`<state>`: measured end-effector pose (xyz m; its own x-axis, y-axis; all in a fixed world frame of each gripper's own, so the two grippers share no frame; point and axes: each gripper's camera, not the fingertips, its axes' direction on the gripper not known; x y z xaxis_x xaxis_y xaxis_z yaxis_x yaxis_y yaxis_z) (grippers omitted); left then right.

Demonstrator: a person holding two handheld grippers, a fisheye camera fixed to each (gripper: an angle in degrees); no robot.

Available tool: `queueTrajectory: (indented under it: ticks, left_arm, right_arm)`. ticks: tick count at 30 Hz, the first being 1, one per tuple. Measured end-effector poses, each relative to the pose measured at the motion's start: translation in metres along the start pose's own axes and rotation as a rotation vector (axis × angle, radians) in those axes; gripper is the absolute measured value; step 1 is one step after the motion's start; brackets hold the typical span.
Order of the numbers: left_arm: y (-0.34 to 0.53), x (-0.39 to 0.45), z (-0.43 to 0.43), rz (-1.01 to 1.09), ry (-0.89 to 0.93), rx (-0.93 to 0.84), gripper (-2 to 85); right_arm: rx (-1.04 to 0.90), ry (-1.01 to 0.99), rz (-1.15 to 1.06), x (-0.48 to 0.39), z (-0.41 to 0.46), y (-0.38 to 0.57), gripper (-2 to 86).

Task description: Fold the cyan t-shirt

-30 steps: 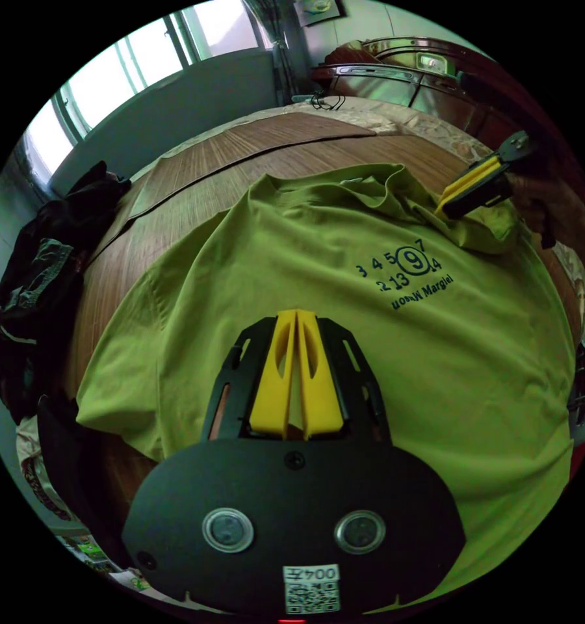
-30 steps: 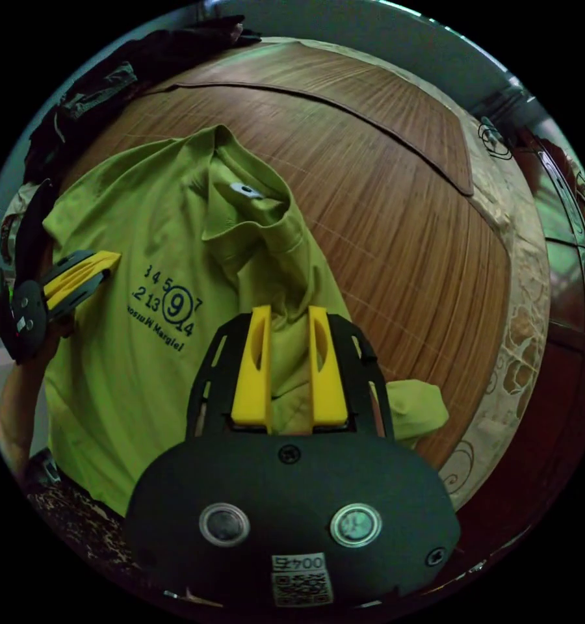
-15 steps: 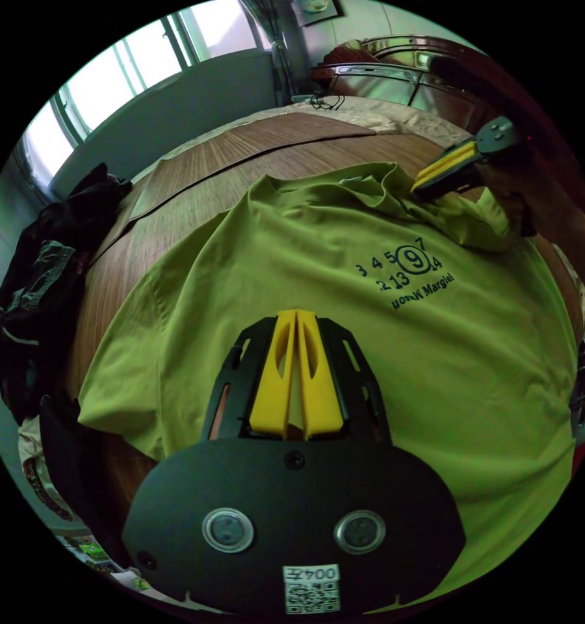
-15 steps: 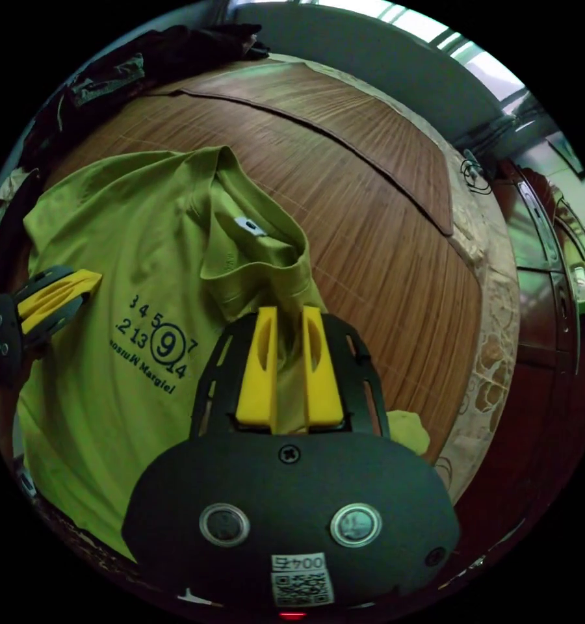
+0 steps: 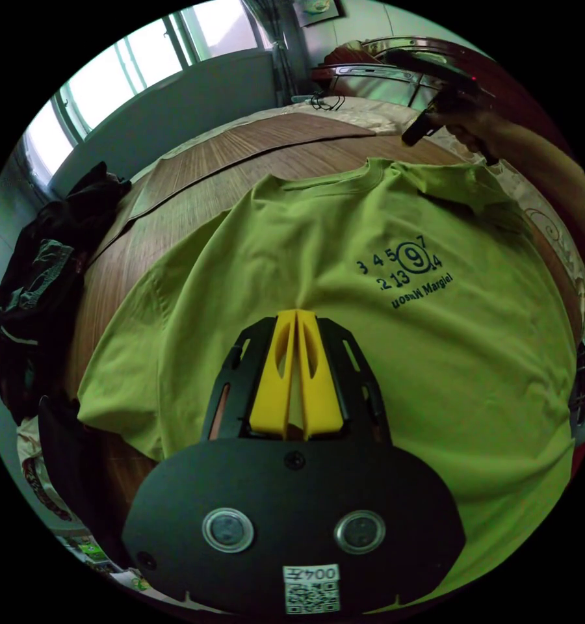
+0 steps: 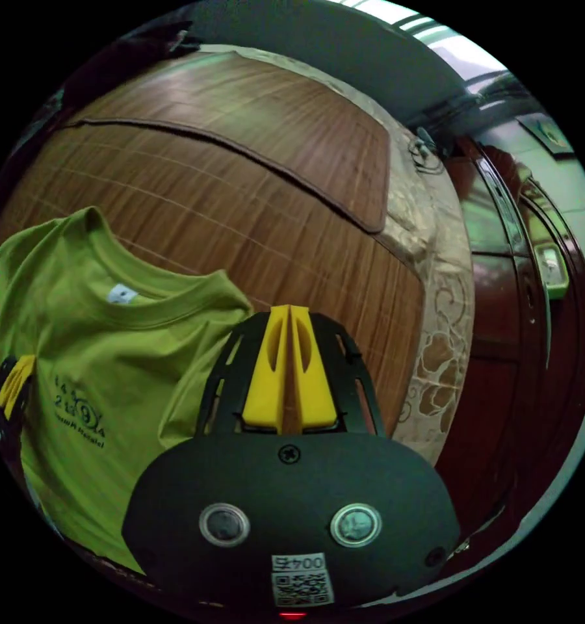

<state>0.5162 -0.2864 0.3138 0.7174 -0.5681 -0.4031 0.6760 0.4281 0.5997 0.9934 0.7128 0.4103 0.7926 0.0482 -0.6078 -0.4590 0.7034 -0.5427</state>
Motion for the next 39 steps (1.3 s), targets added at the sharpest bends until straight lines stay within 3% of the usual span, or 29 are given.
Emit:
queueTrajectory:
  ticks: [6,12,21,23,27,30,33,39]
  left_arm:
    - [-0.001,-0.004,0.001,-0.008,0.017,-0.001,0.4]
    - [-0.003,-0.005,0.003,-0.007,0.016,-0.002,0.4]
    - [-0.009,-0.005,0.005,0.004,-0.009,-0.006,0.3]
    - [-0.010,-0.005,0.006,0.008,-0.017,-0.006,0.4]
    - [-0.014,-0.003,0.007,0.021,-0.046,-0.008,0.4]
    - [-0.017,-0.004,0.007,0.024,-0.052,-0.009,0.4]
    - [-0.020,-0.008,0.008,0.021,-0.046,-0.009,0.4]
    - [-0.028,-0.015,0.010,0.019,-0.042,-0.009,0.4]
  right_arm:
    - [0.179,-0.388,0.004,0.044,-0.021,0.071,2.6]
    - [0.174,-0.377,0.095,0.105,0.004,0.177,7.1]
    - [0.039,-0.622,0.197,0.152,0.094,0.236,14.7]
    - [0.050,-0.610,0.235,0.153,0.102,0.241,13.0]
    - [0.143,-0.483,0.249,0.142,0.080,0.252,1.0]
    - [0.210,-0.340,0.423,0.153,0.055,0.271,-0.1]
    - [0.154,-0.177,0.516,0.168,0.061,0.282,0.0]
    - [-0.015,-0.160,0.622,0.179,0.112,0.300,4.2]
